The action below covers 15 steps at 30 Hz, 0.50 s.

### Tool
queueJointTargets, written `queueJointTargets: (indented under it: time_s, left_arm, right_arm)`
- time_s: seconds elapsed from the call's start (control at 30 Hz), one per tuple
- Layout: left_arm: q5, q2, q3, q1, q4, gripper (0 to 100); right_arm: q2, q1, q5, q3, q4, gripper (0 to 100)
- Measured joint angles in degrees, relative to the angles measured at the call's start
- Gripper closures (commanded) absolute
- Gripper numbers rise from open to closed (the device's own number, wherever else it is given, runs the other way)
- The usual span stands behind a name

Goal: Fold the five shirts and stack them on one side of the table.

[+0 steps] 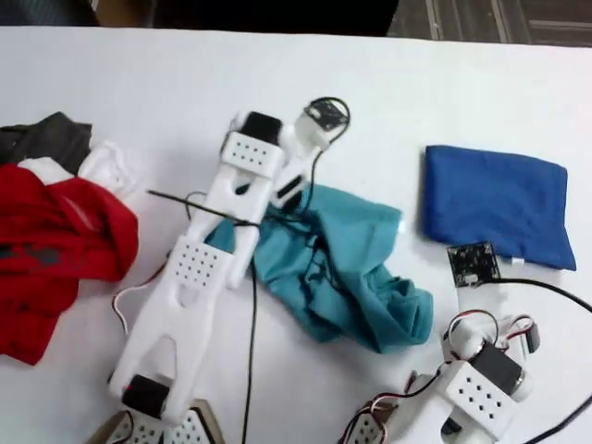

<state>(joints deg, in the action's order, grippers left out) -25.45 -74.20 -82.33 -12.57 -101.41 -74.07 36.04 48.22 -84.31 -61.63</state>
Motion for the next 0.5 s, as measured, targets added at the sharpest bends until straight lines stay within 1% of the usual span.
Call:
queueJointTargets:
  time_s: [0.03,0.13,0.27,0.4,0.5]
  left_arm:
    - [-0.18,0.0,-0.18,0.97,0.0,98]
    - [-0.18,-0.18,0.44,4.57,0.0,98]
    - [-0.44,0.79,4.48,9.58,0.0,98]
    - [-1.93,6.51,14.42,14.77,0.09,98]
    - [-4.13,13.98,27.25,18.29,0.09,98]
  right_arm:
    - [0.0,0.0,0.0,-1.32,1.67,64.0]
    - [0.0,0.0,0.0,-5.45,6.59,64.0]
    - [0.0,0.0,0.0,-6.42,9.14,64.0]
    - [0.0,0.0,-3.34,-6.59,10.37,64.0]
    - [0.0,0.0,-5.27,-6.59,11.25,64.0]
